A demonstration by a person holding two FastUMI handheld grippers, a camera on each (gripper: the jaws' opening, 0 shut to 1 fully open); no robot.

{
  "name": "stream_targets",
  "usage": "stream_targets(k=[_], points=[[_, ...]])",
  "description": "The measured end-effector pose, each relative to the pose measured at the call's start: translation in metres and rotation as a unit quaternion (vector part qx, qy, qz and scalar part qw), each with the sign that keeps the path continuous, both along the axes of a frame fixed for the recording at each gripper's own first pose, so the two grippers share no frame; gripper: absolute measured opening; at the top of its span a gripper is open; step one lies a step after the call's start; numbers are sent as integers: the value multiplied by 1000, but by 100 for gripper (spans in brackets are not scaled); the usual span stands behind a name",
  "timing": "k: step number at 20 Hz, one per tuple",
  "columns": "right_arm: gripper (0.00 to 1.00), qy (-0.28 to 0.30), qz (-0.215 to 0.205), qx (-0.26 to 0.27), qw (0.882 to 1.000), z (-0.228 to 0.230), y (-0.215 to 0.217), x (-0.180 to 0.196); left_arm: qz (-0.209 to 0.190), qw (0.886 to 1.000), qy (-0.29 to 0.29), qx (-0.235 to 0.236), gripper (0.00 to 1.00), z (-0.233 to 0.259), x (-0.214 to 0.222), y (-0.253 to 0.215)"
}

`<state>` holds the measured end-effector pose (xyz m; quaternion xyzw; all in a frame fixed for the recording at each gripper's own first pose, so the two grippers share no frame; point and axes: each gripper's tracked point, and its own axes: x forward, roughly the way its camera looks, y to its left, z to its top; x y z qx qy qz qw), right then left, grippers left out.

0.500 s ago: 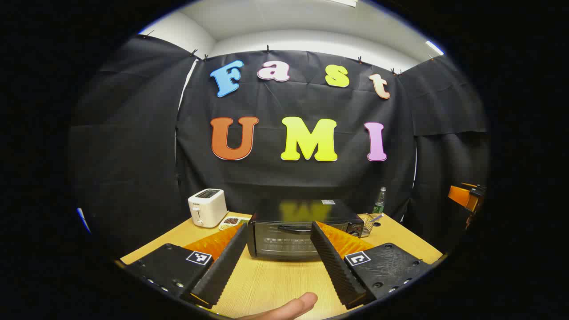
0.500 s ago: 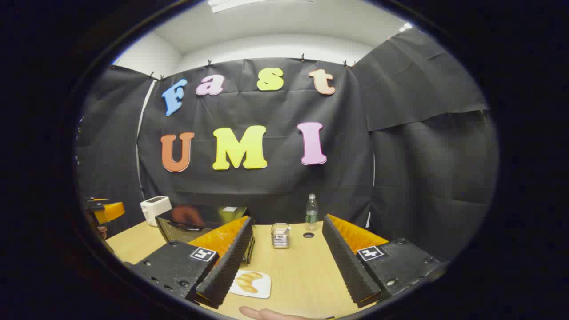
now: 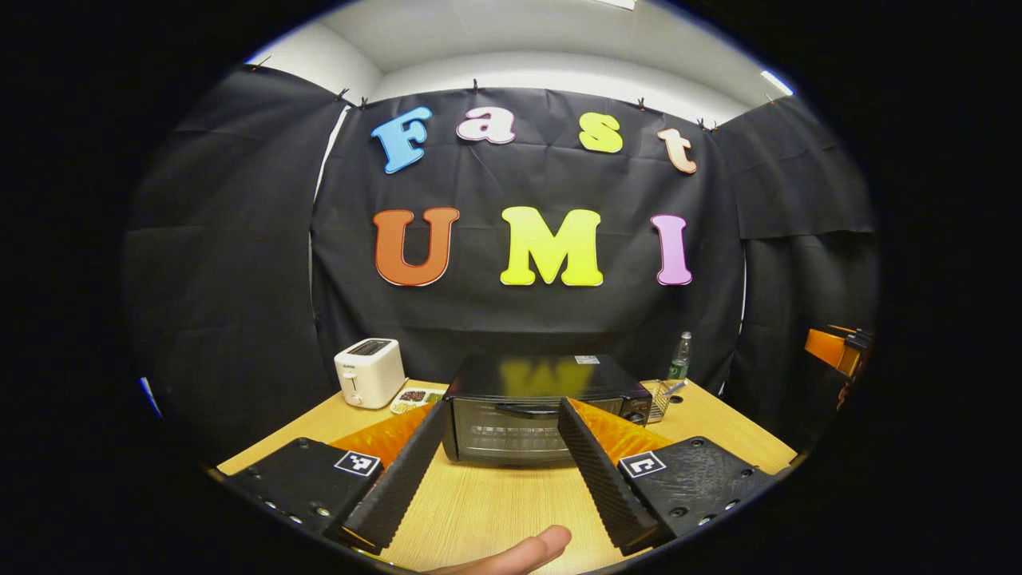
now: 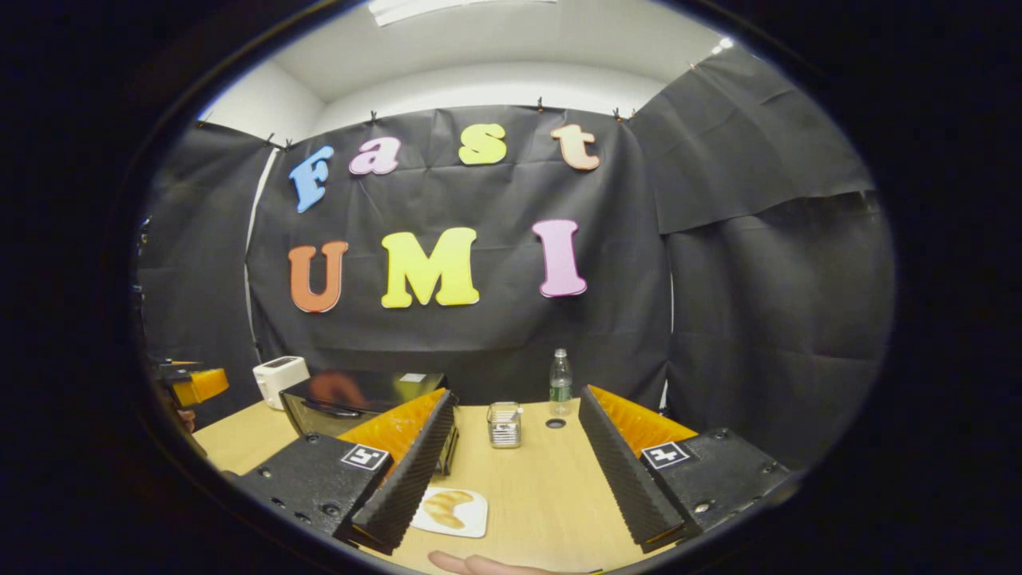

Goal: Open the electric oven with the left hand, put the food in, and close the electric oven.

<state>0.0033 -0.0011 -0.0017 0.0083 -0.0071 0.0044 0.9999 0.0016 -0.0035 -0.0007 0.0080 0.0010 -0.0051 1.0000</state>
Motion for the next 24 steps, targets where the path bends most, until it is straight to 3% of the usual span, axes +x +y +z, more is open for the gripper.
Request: stream_targets(k=[7,16,20,24], points=[[97,2,5,4,1000,-5,0,2,-11,1000,12,2,93,-3,27,-5],[96,11,-8,16,1000,-18,-14,12,-36,997,61,0,93,-30,112,-25],[100,10,-7,16,1000,-19,-15,12,-34,995,89,29,93,-44,151,-31],[97,8,-10,13,1000,-20,-19,10,-46,991,126,30,93,-63,176,-44]])
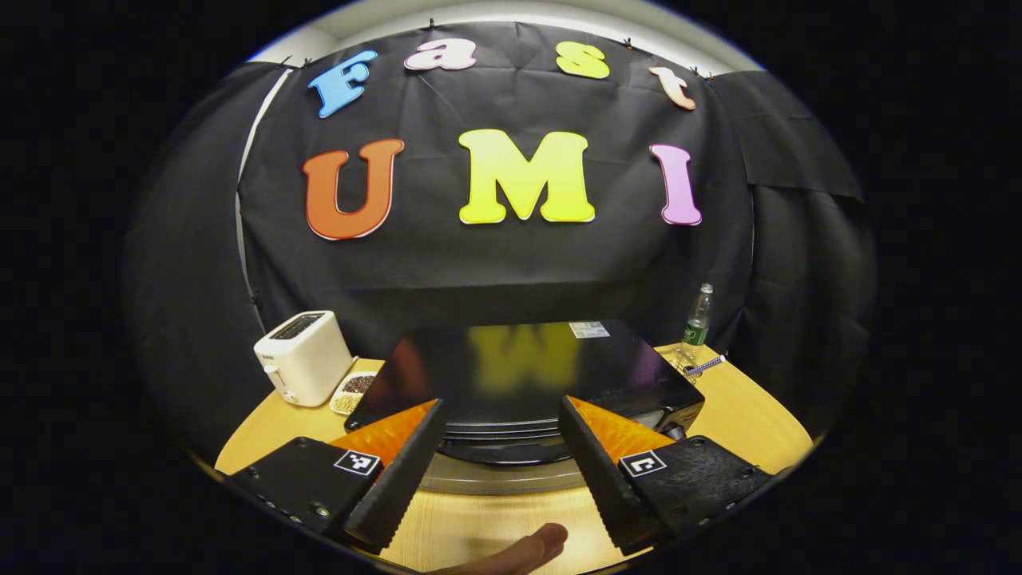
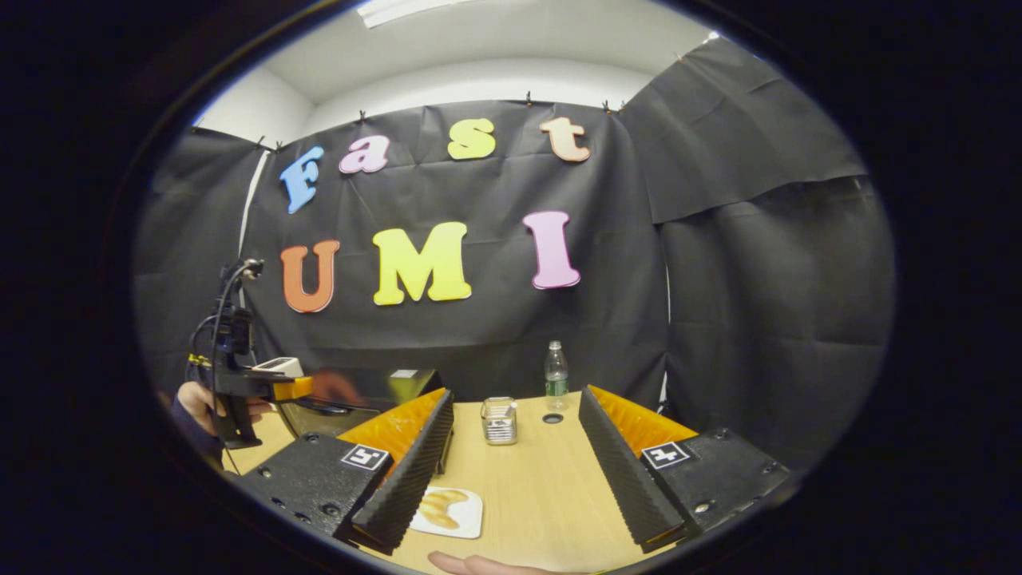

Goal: Open the electric oven with the left hand, put the food in, and close the electric oven.

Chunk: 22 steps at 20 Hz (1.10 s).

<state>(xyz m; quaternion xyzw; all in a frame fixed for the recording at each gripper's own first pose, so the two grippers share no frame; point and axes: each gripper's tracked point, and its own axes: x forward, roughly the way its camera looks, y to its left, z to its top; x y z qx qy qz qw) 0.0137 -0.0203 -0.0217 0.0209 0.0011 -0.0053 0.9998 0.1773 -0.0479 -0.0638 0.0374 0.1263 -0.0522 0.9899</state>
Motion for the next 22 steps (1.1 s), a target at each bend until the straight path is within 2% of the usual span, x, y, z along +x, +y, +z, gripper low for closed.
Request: stream_targets(k=[2,3,4,6,8,9,10,11,13,15,16,18,19,21,22], points=[[100,1,-6,1,1000,-2,-5,-1,-7,1000,5,5,94,-2,8,-6],[100,1,-11,2,1000,-2,-9,-1,-9,1000,8,7,83,-4,12,-7],[96,2,-15,1,1000,-4,-11,-1,-7,1000,15,8,93,-10,14,-7],[96,6,-15,3,1000,-6,-12,-1,8,999,49,7,95,-29,20,-1],[99,6,-13,4,1000,-7,-13,-3,2,999,37,10,100,-31,33,-6],[99,5,-13,5,1000,-8,-13,-4,1,999,50,13,89,-32,19,-4],[100,6,-14,6,1000,-9,-15,-3,1,999,33,7,99,-27,20,-4],[96,9,-16,7,1000,-11,-17,-3,3,999,35,3,98,-30,19,-4],[99,14,-15,12,1000,-15,-16,-2,7,1000,17,-7,98,-29,18,-5],[97,21,-11,18,1000,-20,-15,-2,3,1000,0,-6,99,-29,11,-6],[100,23,-8,19,1000,-21,-13,-1,0,1000,3,1,98,-28,6,-8],[100,25,-9,18,999,-24,-14,-1,0,1000,0,-4,98,-31,0,-8],[96,25,-9,18,999,-24,-13,0,-2,1000,-2,-1,98,-31,-4,-8],[100,27,-7,19,999,-26,-10,0,-2,1000,1,-3,98,-34,-15,-6],[97,27,-5,19,999,-27,-8,-1,-1,1000,1,-4,98,-36,-19,-6]])
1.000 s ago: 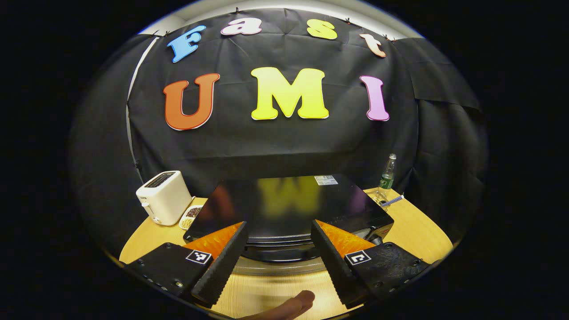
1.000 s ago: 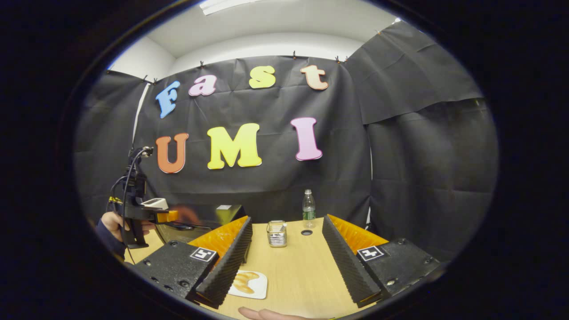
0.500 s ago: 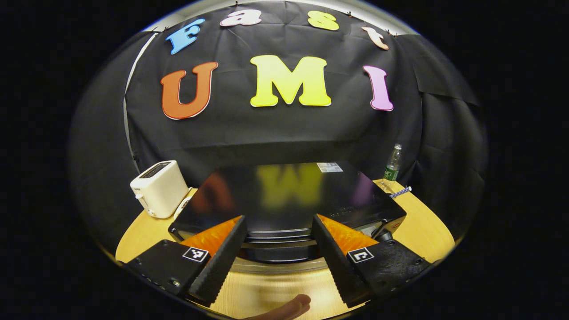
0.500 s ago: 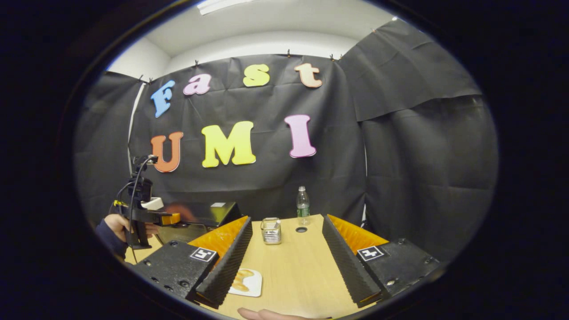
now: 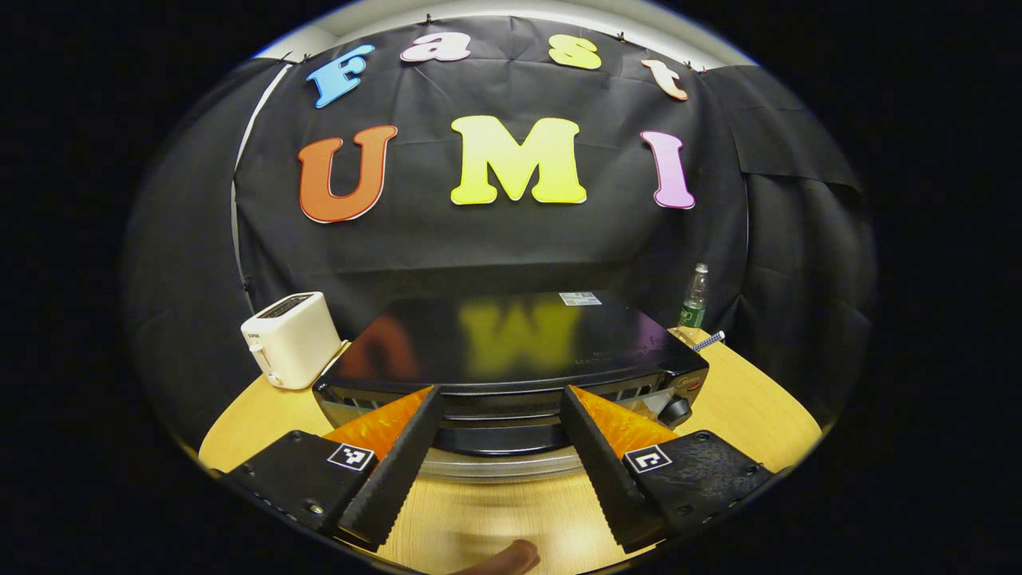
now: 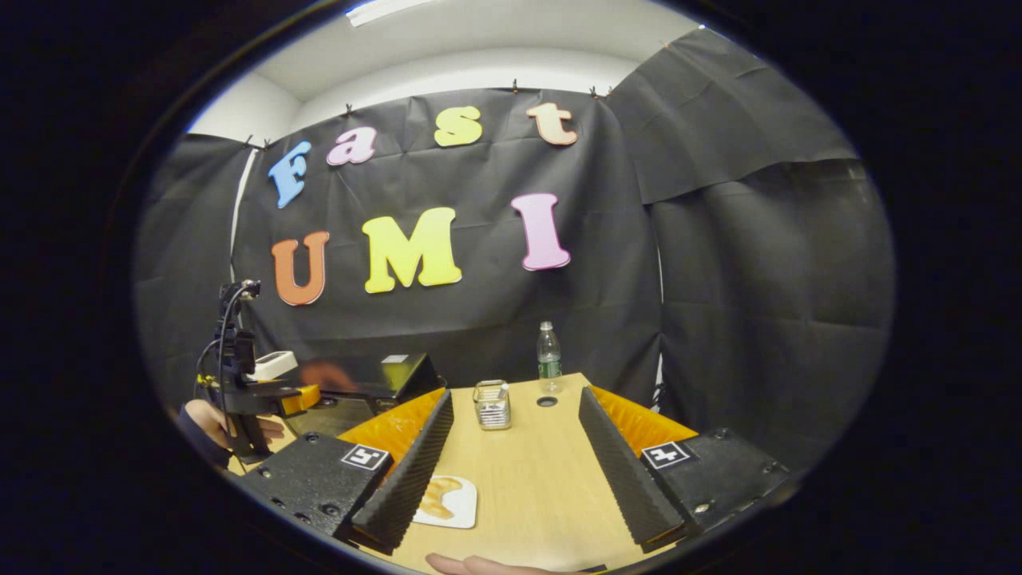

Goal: Open the electric oven with the left hand, put the food in, and close the electric oven.

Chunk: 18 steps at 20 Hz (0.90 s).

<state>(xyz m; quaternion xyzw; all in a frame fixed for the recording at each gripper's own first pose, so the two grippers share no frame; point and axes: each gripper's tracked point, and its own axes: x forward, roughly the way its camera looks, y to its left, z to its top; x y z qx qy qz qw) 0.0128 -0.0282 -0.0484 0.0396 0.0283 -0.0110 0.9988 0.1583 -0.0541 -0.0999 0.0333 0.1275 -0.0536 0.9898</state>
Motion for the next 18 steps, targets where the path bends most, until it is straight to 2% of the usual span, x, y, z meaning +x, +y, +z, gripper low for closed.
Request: stream_targets(k=[9,12,18], points=[[100,5,3,-8,1000,-6,6,-4,-3,1000,8,24,98,-17,-48,2],[100,7,7,-14,1000,-11,11,-3,2,999,30,-10,98,-30,-71,0],[97,18,12,-21,1000,-20,16,0,-1,999,37,-2,97,-50,-89,2]])
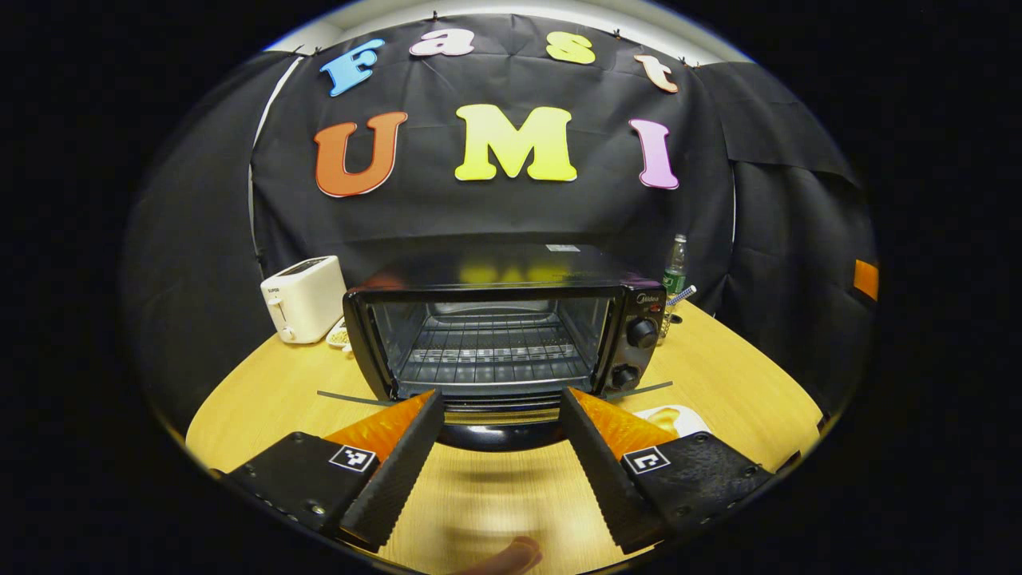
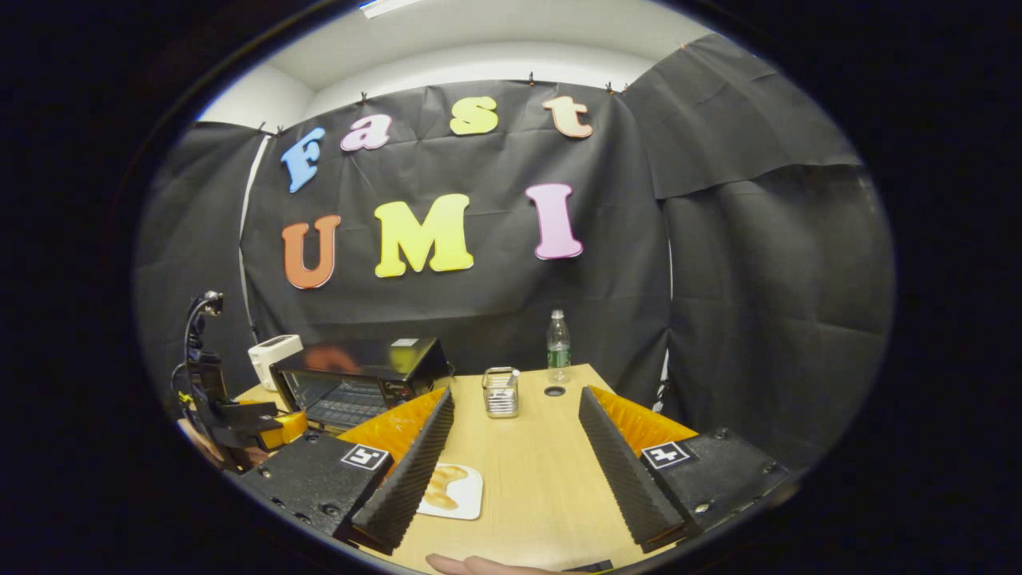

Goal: Open the electric oven with the left hand, put the food in, and close the electric oven.

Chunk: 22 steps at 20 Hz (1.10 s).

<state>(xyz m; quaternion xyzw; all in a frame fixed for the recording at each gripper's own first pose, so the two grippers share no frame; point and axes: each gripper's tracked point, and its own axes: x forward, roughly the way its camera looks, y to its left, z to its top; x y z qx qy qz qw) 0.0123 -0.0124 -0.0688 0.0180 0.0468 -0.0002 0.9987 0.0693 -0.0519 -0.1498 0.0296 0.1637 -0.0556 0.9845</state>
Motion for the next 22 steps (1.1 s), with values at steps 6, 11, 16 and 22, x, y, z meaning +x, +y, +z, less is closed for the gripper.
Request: stream_targets(k=[6,11,16,22], points=[[97,14,4,-6,1000,-13,2,9,5,1000,28,8,96,-34,-26,3],[100,30,9,-12,999,-26,6,16,7,998,61,16,96,-72,-42,5],[100,42,13,-17,999,-35,10,21,6,995,100,7,95,-111,-52,3],[100,50,19,-25,998,-45,18,28,23,998,51,-2,94,-88,-47,13]])
